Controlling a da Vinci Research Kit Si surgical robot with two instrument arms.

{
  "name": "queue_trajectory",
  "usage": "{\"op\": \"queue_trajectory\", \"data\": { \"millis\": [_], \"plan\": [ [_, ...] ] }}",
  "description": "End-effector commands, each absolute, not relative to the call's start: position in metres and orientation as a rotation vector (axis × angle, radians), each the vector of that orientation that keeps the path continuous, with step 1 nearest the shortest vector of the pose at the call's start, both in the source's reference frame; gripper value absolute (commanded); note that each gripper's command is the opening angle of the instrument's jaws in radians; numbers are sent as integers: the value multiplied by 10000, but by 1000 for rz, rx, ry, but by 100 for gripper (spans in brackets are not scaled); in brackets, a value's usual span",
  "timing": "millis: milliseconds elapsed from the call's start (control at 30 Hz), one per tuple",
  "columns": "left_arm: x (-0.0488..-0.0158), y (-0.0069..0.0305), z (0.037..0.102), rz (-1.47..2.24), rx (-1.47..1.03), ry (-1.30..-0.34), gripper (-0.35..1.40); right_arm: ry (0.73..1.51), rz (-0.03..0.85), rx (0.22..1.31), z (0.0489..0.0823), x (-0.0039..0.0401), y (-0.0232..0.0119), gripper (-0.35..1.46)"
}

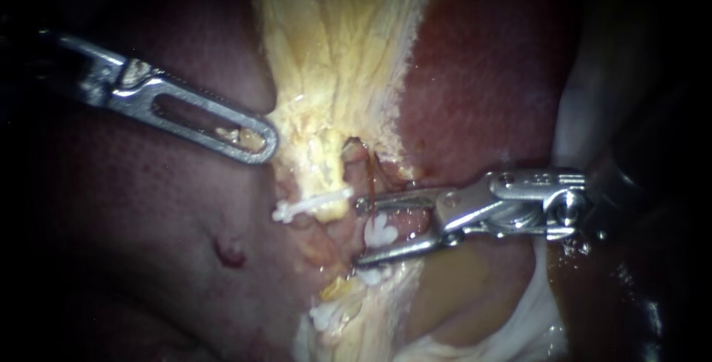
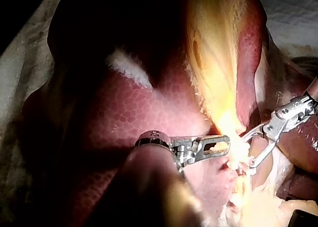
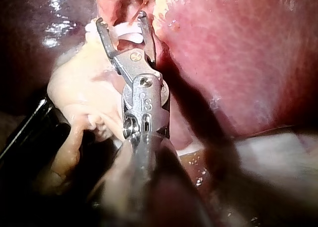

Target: Going back second clip right tube

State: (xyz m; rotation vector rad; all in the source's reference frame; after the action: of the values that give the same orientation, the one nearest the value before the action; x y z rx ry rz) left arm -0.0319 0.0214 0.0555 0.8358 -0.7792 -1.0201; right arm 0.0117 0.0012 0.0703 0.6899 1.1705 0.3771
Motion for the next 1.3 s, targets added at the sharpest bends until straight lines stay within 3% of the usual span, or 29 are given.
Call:
{"op": "queue_trajectory", "data": {
  "millis": [33,500,900,1300],
  "plan": [
    [-319,214,555,-1019,836,-780,-35,1176,361,681,700,111,14,50],
    [-317,214,555,-1018,836,-780,-35,1223,244,540,648,30,58,50],
    [-327,207,582,-1017,821,-782,-35,1231,216,522,640,23,60,50],
    [-370,197,641,-1002,813,-771,-35,1233,210,519,637,22,58,50]
  ]
}}
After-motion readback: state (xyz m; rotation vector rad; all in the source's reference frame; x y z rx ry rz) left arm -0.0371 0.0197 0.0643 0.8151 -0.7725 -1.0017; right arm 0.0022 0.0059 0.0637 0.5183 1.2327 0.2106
